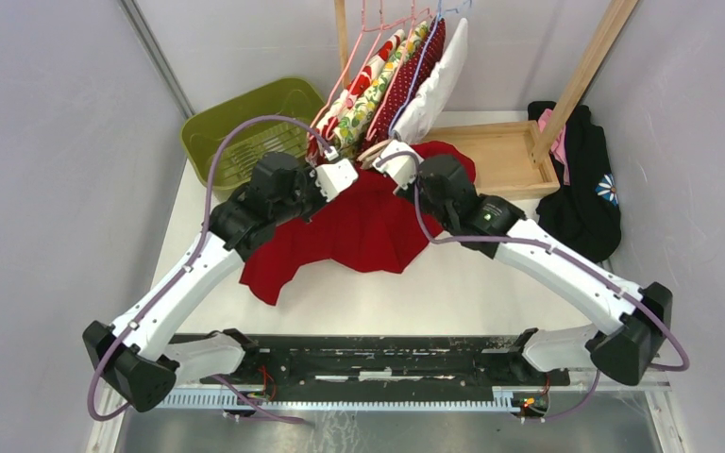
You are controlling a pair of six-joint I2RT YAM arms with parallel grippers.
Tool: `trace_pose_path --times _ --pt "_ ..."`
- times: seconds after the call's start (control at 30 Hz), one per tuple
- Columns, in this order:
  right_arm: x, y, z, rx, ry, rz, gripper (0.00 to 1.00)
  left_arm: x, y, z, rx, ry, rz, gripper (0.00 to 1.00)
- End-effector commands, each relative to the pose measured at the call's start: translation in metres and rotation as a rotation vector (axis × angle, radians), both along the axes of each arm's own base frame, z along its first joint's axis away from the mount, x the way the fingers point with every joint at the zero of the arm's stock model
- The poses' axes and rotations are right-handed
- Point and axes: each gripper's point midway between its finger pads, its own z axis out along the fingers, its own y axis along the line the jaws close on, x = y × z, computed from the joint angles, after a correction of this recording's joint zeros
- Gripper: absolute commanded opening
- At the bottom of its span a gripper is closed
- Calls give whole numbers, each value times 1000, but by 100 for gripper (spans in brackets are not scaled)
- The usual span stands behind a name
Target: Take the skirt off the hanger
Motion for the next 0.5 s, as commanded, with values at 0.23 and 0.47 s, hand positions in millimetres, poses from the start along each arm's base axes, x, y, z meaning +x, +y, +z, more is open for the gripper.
trace_pose_path --times 0.23,0.47 --pt "71 -72 72 -33 -269 -369 42 -33 33 92 -147 -200 40 3" --pt "73 -78 80 -50 -278 -347 78 -50 44 71 -79 -145 21 3"
